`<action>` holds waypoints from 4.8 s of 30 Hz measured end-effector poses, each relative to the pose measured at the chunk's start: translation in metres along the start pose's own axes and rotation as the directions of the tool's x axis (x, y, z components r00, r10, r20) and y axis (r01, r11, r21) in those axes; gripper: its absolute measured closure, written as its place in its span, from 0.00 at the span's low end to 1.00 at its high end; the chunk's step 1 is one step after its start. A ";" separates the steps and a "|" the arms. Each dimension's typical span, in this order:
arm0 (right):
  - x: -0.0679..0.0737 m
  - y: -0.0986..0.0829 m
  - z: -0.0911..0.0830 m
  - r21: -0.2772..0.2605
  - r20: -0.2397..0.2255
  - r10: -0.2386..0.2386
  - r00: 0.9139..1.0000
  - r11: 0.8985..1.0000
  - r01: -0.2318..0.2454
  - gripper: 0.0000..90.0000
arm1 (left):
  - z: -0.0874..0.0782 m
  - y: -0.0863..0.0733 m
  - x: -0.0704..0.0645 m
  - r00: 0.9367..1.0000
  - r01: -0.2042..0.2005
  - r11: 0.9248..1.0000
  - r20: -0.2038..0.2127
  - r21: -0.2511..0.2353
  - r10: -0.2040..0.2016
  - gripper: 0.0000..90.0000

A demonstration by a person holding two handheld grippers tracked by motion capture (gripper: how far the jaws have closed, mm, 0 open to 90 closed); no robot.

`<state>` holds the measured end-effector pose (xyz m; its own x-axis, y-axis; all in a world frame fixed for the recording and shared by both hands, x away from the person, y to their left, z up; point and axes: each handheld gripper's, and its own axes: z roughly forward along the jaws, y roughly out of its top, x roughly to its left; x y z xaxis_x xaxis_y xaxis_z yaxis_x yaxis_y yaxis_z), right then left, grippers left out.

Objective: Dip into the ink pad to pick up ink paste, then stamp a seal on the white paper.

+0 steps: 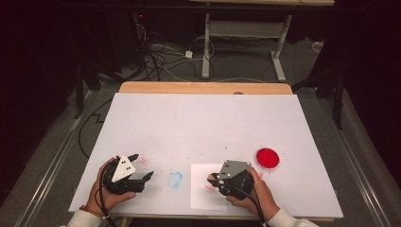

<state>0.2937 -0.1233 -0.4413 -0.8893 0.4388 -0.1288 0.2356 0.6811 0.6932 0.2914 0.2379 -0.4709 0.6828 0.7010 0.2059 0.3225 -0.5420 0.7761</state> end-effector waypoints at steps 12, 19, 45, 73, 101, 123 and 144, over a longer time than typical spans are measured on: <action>-0.010 -0.001 -0.015 -0.028 0.025 0.018 1.000 0.999 -0.017 0.85 | 0.001 -0.001 0.000 1.000 0.007 1.000 0.007 0.007 -0.007 0.23; -0.013 -0.001 -0.019 -0.035 0.040 0.023 0.999 0.999 -0.021 0.85 | 0.003 -0.002 0.002 1.000 0.009 1.000 0.014 0.011 -0.009 0.23; -0.026 -0.001 -0.042 -0.082 0.079 0.061 0.995 0.995 -0.054 0.85 | 0.007 -0.001 0.001 0.999 0.002 1.000 0.032 0.013 -0.003 0.23; -0.090 -0.047 -0.094 -0.071 0.309 0.228 0.923 0.974 -0.217 0.85 | 0.006 0.002 -0.002 0.999 -0.023 1.000 0.027 0.019 0.022 0.23; -0.116 -0.087 -0.058 0.063 0.355 0.302 0.885 0.936 -0.345 0.85 | 0.006 0.002 -0.002 0.999 -0.025 0.999 0.031 0.022 0.025 0.23; -0.118 -0.090 -0.055 0.059 0.343 0.324 0.882 0.929 -0.364 0.83 | 0.007 0.003 -0.002 0.999 -0.035 0.999 0.026 0.019 0.035 0.23; -0.116 -0.083 -0.070 -0.021 0.350 0.353 0.868 0.929 -0.369 0.70 | 0.007 0.002 -0.003 0.999 -0.026 0.999 0.034 0.028 0.025 0.23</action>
<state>0.3497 -0.2718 -0.4349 -0.5515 0.8262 -0.1149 0.5390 0.4581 0.7068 0.2952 0.2313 -0.4739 0.7129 0.6707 0.2049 0.3224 -0.5729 0.7535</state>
